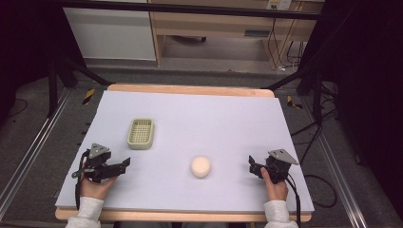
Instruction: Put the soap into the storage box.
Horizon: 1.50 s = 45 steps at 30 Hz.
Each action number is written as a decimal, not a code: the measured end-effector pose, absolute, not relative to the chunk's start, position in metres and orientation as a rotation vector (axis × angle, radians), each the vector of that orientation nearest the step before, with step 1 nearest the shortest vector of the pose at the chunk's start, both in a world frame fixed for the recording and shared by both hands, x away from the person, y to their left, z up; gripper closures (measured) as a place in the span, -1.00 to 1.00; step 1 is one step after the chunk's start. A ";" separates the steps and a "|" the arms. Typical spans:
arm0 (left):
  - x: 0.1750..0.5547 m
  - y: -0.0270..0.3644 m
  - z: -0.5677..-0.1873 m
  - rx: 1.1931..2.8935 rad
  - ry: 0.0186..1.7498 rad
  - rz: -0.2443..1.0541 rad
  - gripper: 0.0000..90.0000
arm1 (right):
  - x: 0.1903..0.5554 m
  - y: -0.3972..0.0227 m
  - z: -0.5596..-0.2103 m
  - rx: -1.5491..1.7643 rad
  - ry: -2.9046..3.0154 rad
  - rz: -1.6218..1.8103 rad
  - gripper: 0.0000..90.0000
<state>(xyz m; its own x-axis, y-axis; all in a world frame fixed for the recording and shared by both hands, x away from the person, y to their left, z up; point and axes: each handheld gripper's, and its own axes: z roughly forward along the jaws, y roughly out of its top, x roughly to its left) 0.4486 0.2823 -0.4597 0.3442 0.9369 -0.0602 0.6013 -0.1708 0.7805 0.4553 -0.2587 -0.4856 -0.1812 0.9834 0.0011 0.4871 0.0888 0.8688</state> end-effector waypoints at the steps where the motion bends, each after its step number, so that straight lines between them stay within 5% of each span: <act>1: 0.449 0.281 -0.460 1.871 1.347 0.575 -0.59 | 0.455 -0.259 -0.486 1.453 1.744 1.015 -0.93; 45: 0.442 0.242 -0.447 1.942 1.185 0.511 -0.58 | 0.456 -0.261 -0.486 1.463 1.740 1.038 -0.93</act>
